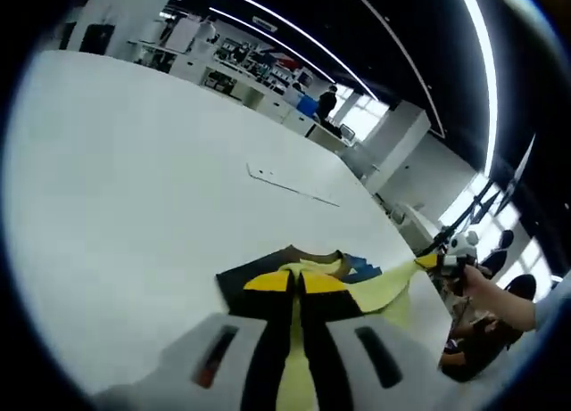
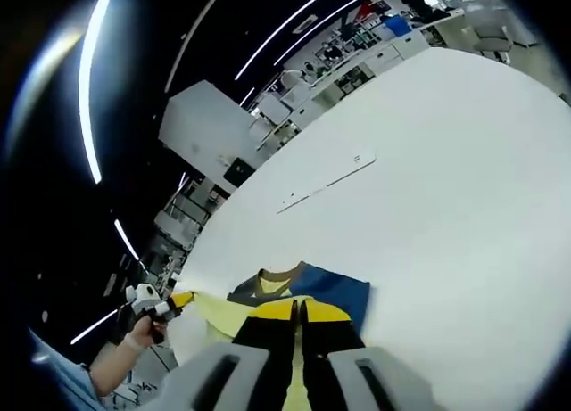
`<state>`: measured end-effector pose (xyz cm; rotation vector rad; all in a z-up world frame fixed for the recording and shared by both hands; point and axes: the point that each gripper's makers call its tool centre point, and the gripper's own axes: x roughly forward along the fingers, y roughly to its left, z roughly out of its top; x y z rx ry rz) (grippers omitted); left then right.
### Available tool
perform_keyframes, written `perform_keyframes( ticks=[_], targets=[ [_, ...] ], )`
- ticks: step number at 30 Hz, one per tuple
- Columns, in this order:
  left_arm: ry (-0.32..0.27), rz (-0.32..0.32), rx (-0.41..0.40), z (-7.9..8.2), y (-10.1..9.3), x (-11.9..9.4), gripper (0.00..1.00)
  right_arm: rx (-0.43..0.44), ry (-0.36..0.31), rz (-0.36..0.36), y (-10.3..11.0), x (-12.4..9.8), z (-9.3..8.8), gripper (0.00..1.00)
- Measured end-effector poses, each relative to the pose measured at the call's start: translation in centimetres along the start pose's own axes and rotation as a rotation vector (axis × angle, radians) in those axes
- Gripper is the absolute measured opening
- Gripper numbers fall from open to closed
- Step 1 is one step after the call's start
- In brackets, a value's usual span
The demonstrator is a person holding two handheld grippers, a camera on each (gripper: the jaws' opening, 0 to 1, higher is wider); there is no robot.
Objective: Fold the garment on the visible template until the final outline fits inside the template.
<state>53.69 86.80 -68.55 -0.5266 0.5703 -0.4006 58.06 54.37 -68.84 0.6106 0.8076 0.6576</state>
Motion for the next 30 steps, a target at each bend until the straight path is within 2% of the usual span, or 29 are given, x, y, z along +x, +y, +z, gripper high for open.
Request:
perform_keyframes(
  ticks=[4,5,7,8,9,11,19,25,29,30],
  targets=[
    [0.018,0.037,0.0,-0.9,1.8,0.8,0.0,-0.031,0.025,-0.043,-1.9,0.9,-0.8,0.0],
    [0.037,0.071,0.02,-1.7,3.0,1.0,0.0,-0.038,0.023,-0.044,-2.2,1.1,-0.9,0.0],
    [0.091,0.12,-0.016,-3.3,4.7,1.3,0.0,-0.058,0.031,-0.047,-3.2,1.8,-1.3,0.0],
    [0.086,0.105,-0.026,-3.4,4.7,1.6,0.0,-0.044,0.043,-0.069,-3.9,1.9,-1.6,0.0],
    [0.076,0.099,-0.036,-3.5,4.7,1.7,0.0,-0.045,0.035,-0.062,-3.9,2.3,-1.6,0.0],
    [0.061,0.105,-0.012,-3.6,4.9,2.0,0.0,-0.057,0.028,-0.073,-4.4,2.9,-1.4,0.0],
    [0.066,0.104,-0.01,-3.6,5.5,2.5,0.0,-0.067,0.042,-0.085,-5.2,3.3,-2.0,0.0],
    [0.078,0.101,0.071,-4.0,5.6,2.7,0.0,-0.094,0.055,-0.085,-5.6,3.3,-2.4,0.0],
    [0.071,0.063,0.118,-3.8,5.3,2.8,0.02,-0.193,0.015,-0.038,-4.6,3.3,-1.8,0.0],
    [0.078,0.051,0.124,-3.9,5.1,2.8,0.05,-0.234,-0.008,-0.003,-3.9,3.3,-1.7,0.08]
  ],
)
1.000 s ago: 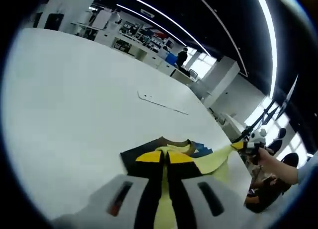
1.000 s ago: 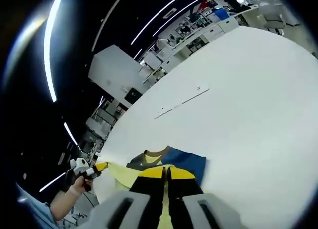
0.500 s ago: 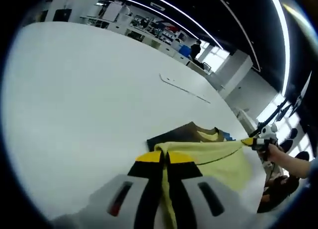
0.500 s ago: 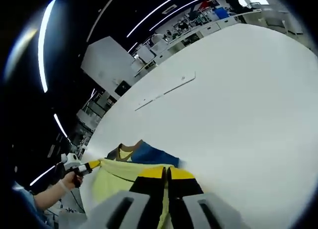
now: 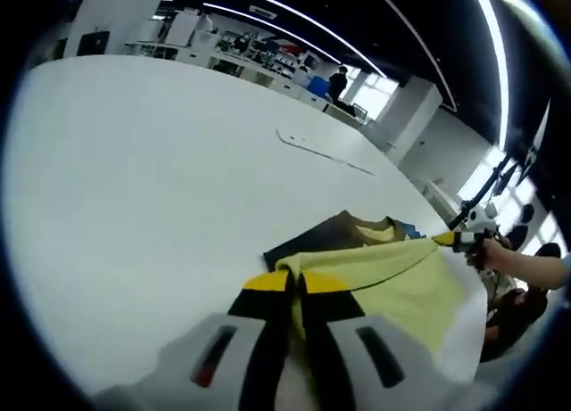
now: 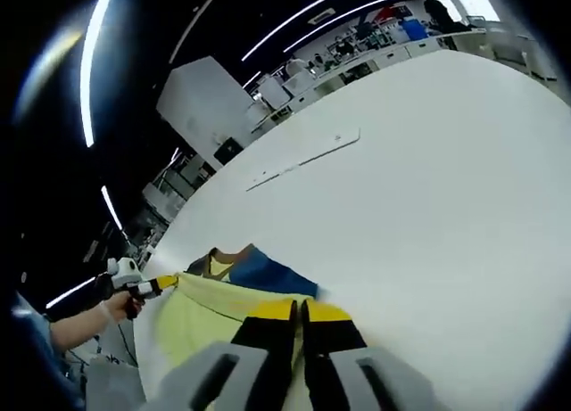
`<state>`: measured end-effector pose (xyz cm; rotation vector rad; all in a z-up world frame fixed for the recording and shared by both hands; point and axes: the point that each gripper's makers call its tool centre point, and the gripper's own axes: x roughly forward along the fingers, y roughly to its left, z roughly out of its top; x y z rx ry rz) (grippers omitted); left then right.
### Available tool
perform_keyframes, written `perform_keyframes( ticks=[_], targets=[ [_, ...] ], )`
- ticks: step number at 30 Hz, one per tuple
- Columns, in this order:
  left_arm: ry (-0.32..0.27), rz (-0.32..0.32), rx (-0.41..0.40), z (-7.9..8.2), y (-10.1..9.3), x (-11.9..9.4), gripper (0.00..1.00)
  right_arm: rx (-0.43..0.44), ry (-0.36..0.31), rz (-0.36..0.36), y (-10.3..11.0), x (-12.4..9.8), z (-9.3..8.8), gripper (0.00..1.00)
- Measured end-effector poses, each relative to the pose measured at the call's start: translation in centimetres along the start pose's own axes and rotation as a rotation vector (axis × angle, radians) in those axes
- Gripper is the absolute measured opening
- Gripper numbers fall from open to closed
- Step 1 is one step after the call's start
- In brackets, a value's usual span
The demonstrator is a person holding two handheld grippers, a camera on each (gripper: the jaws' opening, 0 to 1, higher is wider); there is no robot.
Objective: Fold the garment on the visible template until the final outline fits inside the template.
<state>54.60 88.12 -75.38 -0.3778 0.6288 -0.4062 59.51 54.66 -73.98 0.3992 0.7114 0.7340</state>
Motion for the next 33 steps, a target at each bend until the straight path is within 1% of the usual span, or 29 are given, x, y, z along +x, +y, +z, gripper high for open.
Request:
perform_keyframes(
  ticks=[1,2,3,5,6,8,10,15,19,22,25,26,27,29,31,32,33],
  targets=[
    [0.004,-0.015,-0.006,0.0,-0.2,-0.1,0.08,0.016,0.018,0.003,0.4,-0.1,-0.3,0.24],
    [0.004,-0.037,-0.01,0.0,-0.6,-0.2,0.11,0.019,0.018,0.004,0.5,0.0,-0.4,0.35],
    [0.005,-0.059,0.0,0.0,-1.0,-0.4,0.13,0.003,0.026,0.021,1.0,-0.1,-0.6,0.4],
    [0.015,-0.078,-0.003,-0.1,-1.3,-0.7,0.18,-0.041,0.042,0.034,1.4,-0.3,-0.9,0.34],
    [0.017,-0.085,0.0,-0.1,-1.4,-0.8,0.18,-0.042,0.045,0.027,1.3,-0.3,-1.0,0.33],
    [0.025,-0.108,0.005,-0.3,-1.8,-0.9,0.19,-0.03,0.043,0.039,1.4,-0.5,-1.1,0.33],
    [0.036,-0.11,0.004,-0.5,-1.9,-1.0,0.2,-0.022,0.044,0.051,1.6,-0.7,-1.2,0.3],
    [0.044,-0.128,-0.02,-0.6,-2.0,-0.8,0.17,-0.033,0.053,0.074,2.3,-0.6,-1.3,0.3],
    [0.043,-0.142,-0.041,-0.5,-2.2,-0.4,0.12,-0.011,0.048,0.096,2.6,-0.2,-1.3,0.29],
    [0.047,-0.162,-0.047,-0.7,-2.8,0.0,0.12,-0.007,0.061,0.104,2.9,0.3,-1.8,0.29],
    [0.041,-0.187,-0.042,-0.5,-3.4,0.4,0.19,-0.005,0.057,0.116,3.4,0.7,-1.8,0.29],
    [0.019,-0.211,-0.061,0.0,-4.0,0.5,0.21,-0.005,0.054,0.121,3.6,0.8,-1.7,0.29],
    [0.001,-0.221,-0.062,0.4,-4.2,0.6,0.22,-0.008,0.045,0.128,3.8,1.0,-1.5,0.3],
    [-0.024,-0.212,-0.054,1.1,-4.0,0.7,0.26,-0.027,0.031,0.13,4.1,1.4,-1.1,0.32],
    [-0.05,-0.203,-0.067,1.8,-3.8,0.9,0.33,-0.058,0.015,0.107,3.8,1.8,-0.6,0.36],
    [-0.054,-0.196,-0.08,2.0,-3.6,1.0,0.37,-0.068,0.006,0.105,3.8,1.9,-0.3,0.38],
    [-0.055,-0.192,-0.069,2.1,-3.4,1.1,0.39,-0.074,0.005,0.103,3.8,2.1,-0.2,0.4]
  ],
)
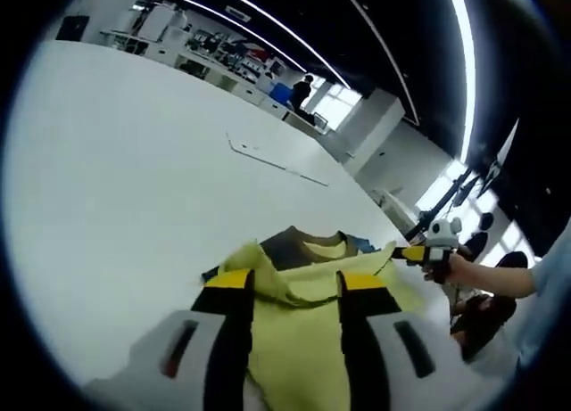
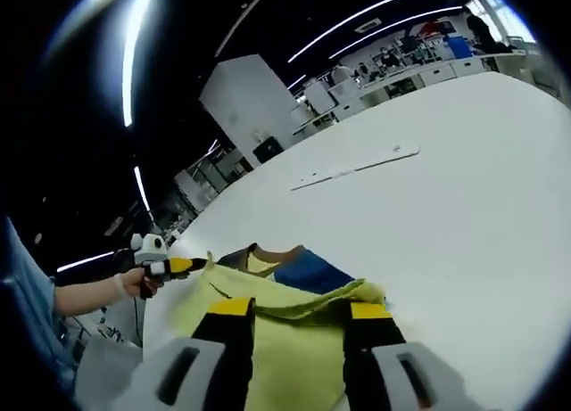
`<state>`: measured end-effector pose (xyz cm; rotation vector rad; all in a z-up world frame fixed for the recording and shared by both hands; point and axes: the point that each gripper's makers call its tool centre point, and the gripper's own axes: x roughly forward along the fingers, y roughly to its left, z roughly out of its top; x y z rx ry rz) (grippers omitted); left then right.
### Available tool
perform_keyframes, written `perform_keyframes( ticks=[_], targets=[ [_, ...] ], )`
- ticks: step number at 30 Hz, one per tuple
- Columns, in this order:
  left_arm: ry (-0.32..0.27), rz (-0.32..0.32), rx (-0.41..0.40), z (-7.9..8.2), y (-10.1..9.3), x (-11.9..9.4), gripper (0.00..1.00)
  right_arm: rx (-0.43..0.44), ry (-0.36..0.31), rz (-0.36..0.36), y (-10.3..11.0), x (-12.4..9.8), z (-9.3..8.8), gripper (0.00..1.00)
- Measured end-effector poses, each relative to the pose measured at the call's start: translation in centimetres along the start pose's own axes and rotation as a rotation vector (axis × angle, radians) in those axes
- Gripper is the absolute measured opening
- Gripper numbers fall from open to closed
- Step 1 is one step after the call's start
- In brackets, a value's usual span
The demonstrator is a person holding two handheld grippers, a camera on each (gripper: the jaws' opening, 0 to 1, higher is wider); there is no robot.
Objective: Fold the garment on the visible template until the final outline fits inside the template.
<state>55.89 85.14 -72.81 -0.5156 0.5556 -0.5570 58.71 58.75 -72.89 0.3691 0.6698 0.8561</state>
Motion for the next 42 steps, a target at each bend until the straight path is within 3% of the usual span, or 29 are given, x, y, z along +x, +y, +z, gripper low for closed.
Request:
perform_keyframes(
  ticks=[3,8,17,20,32,36,42],
  targets=[
    [-0.005,0.026,0.004,0.3,0.7,0.1,0.47,-0.012,-0.01,-0.021,-0.6,0.3,0.4,0.46],
    [-0.019,0.03,0.0,0.6,0.9,0.0,0.48,-0.001,-0.024,-0.036,-1.1,0.3,0.8,0.47],
    [0.016,0.03,0.021,-0.2,0.7,-0.5,0.48,-0.055,0.008,-0.034,-0.8,-0.5,0.2,0.5],
    [0.023,0.032,0.031,-0.3,0.6,-0.8,0.5,-0.085,0.008,-0.032,-0.4,-0.9,-0.2,0.59],
    [0.075,0.02,0.105,-1.4,-0.4,-3.0,0.59,-0.16,0.031,-0.033,0.2,-3.9,-2.2,0.67],
    [0.055,0.005,0.119,-1.4,-1.0,-4.1,0.57,-0.165,0.044,-0.024,0.6,-4.8,-3.2,0.74],
    [0.057,-0.016,0.131,-2.1,-1.9,-5.5,0.57,-0.161,0.051,-0.018,1.0,-5.8,-4.2,0.75]
  ],
)
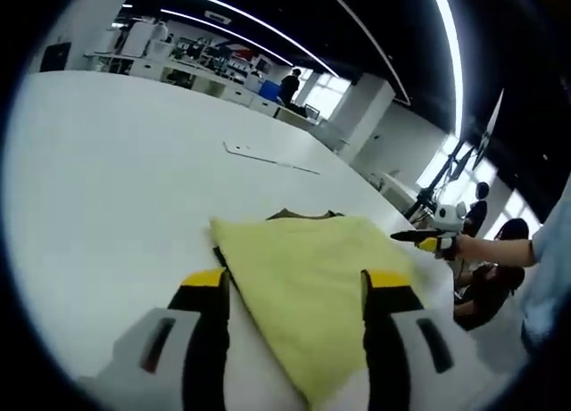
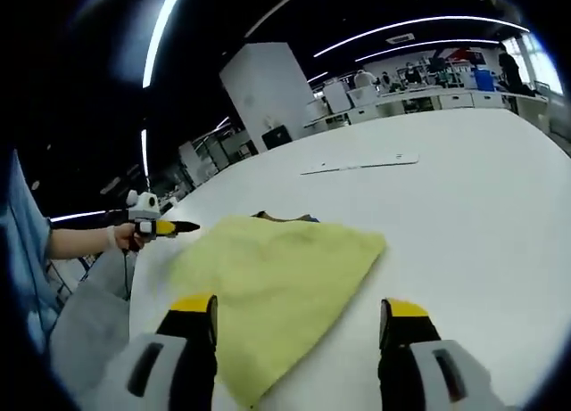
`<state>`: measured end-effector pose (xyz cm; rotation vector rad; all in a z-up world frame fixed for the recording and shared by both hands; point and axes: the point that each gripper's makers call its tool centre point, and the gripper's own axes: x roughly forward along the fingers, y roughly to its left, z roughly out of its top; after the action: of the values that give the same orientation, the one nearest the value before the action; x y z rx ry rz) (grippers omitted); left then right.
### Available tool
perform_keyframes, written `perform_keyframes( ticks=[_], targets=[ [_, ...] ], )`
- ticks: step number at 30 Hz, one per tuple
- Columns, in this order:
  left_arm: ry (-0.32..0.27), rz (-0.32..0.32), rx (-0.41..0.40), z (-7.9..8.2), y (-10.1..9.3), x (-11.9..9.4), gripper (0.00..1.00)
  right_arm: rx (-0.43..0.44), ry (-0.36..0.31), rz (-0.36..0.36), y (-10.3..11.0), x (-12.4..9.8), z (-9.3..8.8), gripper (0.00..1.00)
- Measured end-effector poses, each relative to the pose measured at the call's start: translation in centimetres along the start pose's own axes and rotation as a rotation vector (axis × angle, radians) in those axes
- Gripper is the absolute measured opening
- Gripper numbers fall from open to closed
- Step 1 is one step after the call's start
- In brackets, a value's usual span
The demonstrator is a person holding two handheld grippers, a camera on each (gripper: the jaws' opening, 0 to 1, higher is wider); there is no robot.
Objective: Fold the garment on the visible template until the final outline fits inside the template.
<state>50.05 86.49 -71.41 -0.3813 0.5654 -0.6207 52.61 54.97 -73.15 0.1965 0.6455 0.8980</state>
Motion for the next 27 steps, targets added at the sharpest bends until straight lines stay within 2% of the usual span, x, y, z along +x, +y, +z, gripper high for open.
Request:
perform_keyframes(
  ticks=[6,11,14,17,21,24,27],
  targets=[
    [0.021,0.0,0.032,-1.2,-1.0,-1.2,0.59,-0.018,0.006,0.009,0.7,-0.7,-0.3,0.79],
    [0.088,0.004,0.104,-2.5,-1.7,-2.1,0.64,-0.044,0.02,0.008,1.1,-1.3,-0.5,0.81],
    [0.089,0.0,0.117,-2.8,-2.4,-2.7,0.59,-0.064,0.034,0.015,1.5,-1.8,-0.9,0.82],
    [0.096,-0.002,0.127,-3.3,-2.6,-3.2,0.58,-0.075,0.059,0.04,2.2,-2.2,-1.7,0.77],
    [0.122,0.007,0.132,-4.7,-2.3,-3.7,0.58,-0.098,0.089,0.055,3.1,-2.7,-3.1,0.73],
    [0.129,0.006,0.113,-5.6,-2.1,-4.0,0.57,-0.089,0.1,0.062,3.4,-2.8,-4.1,0.68],
    [0.131,0.033,0.094,-6.4,-1.6,-4.2,0.54,-0.08,0.114,0.065,3.7,-2.9,-5.0,0.63]
  ],
)
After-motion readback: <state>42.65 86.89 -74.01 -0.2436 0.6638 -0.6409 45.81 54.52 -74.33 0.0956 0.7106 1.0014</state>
